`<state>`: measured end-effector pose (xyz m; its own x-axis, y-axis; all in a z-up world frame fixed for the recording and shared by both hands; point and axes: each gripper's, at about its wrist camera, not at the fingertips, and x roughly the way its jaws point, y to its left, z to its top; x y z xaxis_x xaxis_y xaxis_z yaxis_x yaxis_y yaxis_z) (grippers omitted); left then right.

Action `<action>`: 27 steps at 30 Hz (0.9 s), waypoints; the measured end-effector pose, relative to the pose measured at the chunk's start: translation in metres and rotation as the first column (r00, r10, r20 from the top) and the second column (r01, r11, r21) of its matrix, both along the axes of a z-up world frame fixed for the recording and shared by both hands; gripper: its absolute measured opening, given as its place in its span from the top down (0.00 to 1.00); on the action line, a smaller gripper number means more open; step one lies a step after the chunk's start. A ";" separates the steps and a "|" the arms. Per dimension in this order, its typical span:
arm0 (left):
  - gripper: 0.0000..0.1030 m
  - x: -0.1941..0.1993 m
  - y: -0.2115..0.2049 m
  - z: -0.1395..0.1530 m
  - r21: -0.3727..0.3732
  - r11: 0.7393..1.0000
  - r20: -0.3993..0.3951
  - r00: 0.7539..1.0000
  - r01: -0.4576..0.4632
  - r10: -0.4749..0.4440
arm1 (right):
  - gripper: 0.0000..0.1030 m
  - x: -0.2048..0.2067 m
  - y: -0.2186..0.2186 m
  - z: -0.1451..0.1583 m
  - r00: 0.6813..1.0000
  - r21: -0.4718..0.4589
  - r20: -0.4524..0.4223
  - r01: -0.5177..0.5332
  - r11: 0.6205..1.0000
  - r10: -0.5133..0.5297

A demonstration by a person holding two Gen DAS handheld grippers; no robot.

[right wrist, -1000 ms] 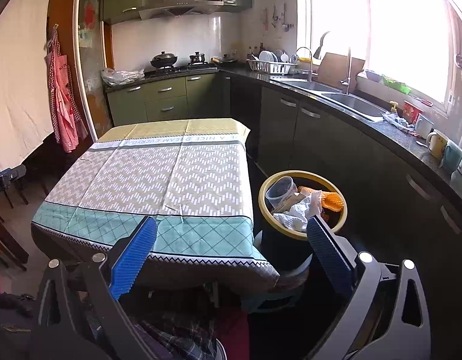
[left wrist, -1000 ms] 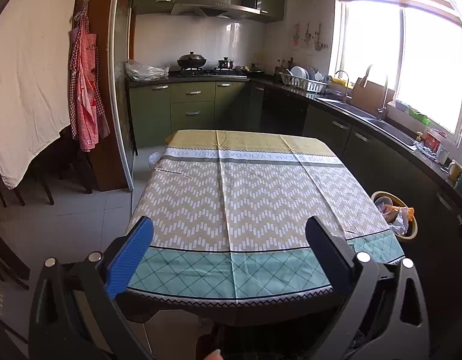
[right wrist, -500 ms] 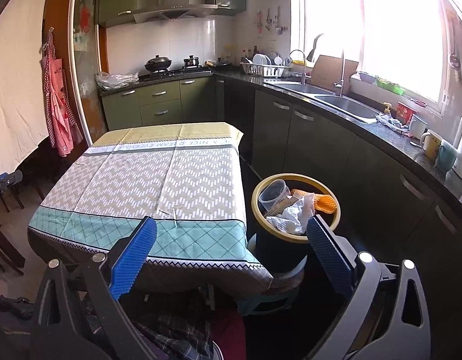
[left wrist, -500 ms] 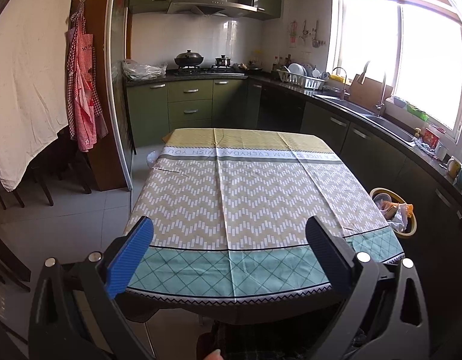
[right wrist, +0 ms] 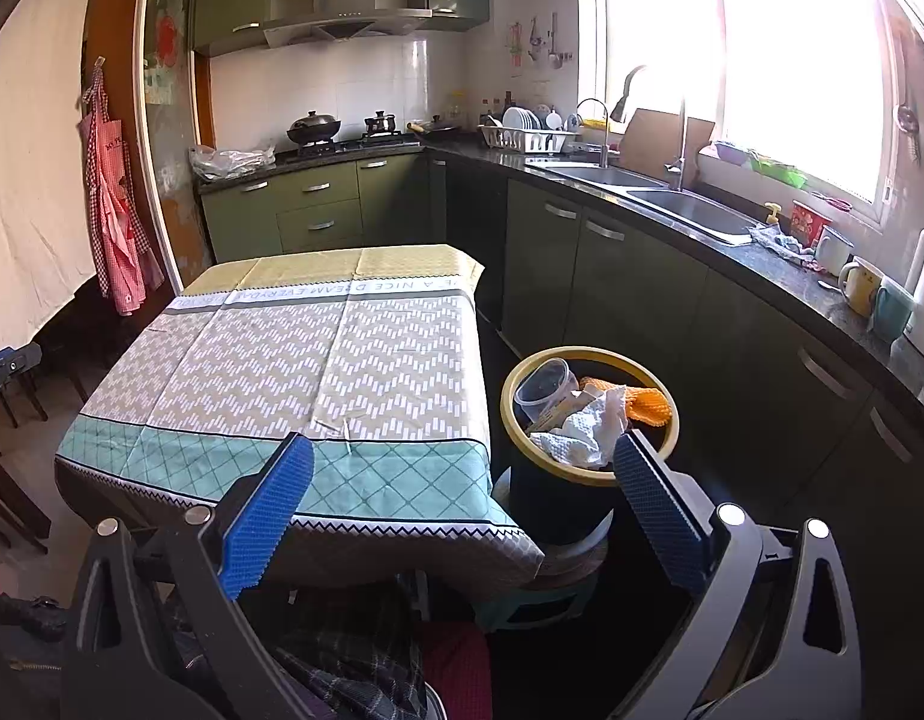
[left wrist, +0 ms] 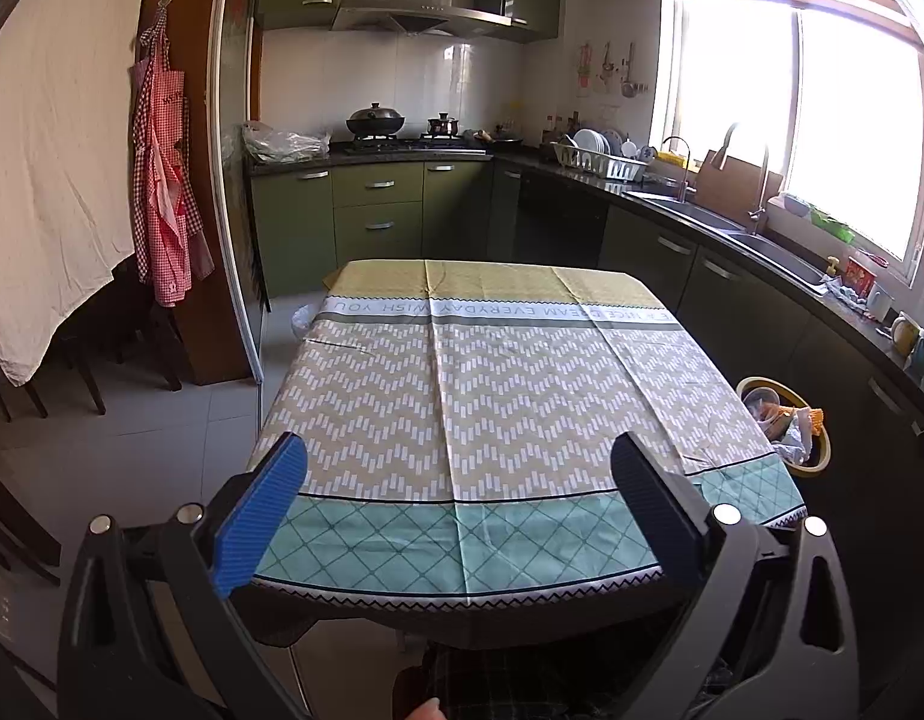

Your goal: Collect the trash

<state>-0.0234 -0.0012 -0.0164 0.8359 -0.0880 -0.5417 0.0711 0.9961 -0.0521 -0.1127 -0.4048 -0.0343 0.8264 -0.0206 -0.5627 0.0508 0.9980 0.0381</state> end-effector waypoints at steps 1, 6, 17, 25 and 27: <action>0.06 0.000 0.000 0.000 0.001 1.000 0.001 1.000 -0.002 0.002 | 0.04 0.000 0.000 0.000 1.000 0.000 0.000 0.000 1.000 0.000; 0.06 -0.001 -0.001 0.000 0.002 1.000 -0.001 1.000 0.001 -0.001 | 0.04 0.000 0.000 0.000 1.000 0.001 -0.002 -0.001 1.000 0.001; 0.06 -0.001 -0.003 0.001 -0.002 1.000 -0.006 1.000 0.007 -0.007 | 0.04 0.001 0.001 -0.001 1.000 0.007 -0.004 -0.002 1.000 0.002; 0.06 0.001 -0.007 -0.002 -0.008 1.000 -0.019 1.000 0.016 -0.016 | 0.04 0.001 0.002 -0.002 1.000 0.008 -0.007 -0.003 1.000 0.004; 0.06 0.001 -0.008 -0.002 -0.003 1.000 -0.020 1.000 0.016 -0.016 | 0.04 0.001 0.002 -0.002 1.000 0.007 -0.007 -0.003 1.000 0.003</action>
